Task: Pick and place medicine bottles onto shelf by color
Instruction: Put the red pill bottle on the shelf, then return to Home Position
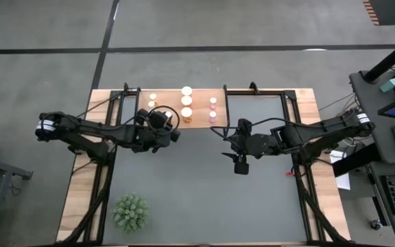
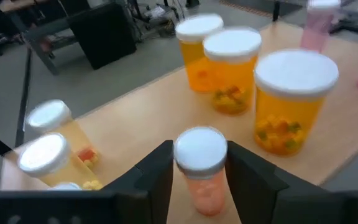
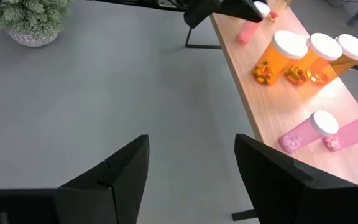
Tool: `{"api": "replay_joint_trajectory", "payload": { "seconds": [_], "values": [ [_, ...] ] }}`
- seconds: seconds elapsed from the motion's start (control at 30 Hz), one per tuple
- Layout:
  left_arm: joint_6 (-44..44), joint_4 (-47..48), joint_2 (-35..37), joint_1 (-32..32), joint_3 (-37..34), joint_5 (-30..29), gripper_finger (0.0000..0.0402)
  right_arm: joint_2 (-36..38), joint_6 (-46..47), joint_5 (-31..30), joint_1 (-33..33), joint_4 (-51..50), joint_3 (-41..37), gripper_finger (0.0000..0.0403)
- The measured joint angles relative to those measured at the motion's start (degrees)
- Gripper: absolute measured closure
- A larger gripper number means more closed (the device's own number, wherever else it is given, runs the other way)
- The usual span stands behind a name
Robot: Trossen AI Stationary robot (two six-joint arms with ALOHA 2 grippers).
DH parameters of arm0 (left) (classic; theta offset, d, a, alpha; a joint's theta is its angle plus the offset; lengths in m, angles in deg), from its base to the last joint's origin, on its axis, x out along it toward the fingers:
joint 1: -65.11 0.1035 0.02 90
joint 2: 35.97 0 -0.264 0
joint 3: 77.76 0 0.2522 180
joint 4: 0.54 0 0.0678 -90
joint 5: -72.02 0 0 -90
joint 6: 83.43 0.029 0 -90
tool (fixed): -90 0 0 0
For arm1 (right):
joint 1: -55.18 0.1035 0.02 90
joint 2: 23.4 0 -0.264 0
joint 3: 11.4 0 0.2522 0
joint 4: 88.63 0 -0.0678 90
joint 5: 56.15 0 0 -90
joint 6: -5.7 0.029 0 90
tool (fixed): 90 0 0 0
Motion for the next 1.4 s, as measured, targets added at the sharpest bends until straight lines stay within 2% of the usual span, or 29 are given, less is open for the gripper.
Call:
{"api": "replay_joint_trajectory", "payload": {
  "seconds": [0.23,0.47,0.8,0.9,1.13,1.23,1.33,1.4],
  "values": [
    [-0.1,0.6,0.0,0.0,-0.1,0.7,0.0254,0.0,0.3,0.0,0.0,-0.1,0.0,0.0174],
    [0.2,4.7,1.8,0.0,0.9,1.1,0.0251,0.0,0.5,0.0,0.0,-0.2,0.0,0.0177],
    [3.1,4.3,4.9,-0.1,1.6,1.2,0.0250,0.0,0.5,0.0,0.0,-0.2,0.0,0.0177],
    [6.7,4.1,5.5,-0.7,2.8,1.5,0.0250,0.0,0.5,-0.2,1.2,-0.2,0.0,0.0177],
    [11.9,4.2,5.6,-3.9,6.6,2.2,0.0250,0.0,0.9,-11.5,8.7,-0.2,-0.8,0.0179],
    [12.5,4.4,5.6,-6.4,8.5,5.0,0.0250,0.0,2.8,-12.6,11.7,-0.1,-2.0,0.0179],
    [15.5,3.9,5.6,-10.6,10.4,11.3,0.0250,0.1,4.2,-12.7,14.4,1.0,-4.9,0.0179],
    [18.5,2.3,5.6,-14.5,10.7,14.8,0.0250,0.1,4.1,-12.6,16.0,5.4,-8.2,0.0179]
  ]
}}
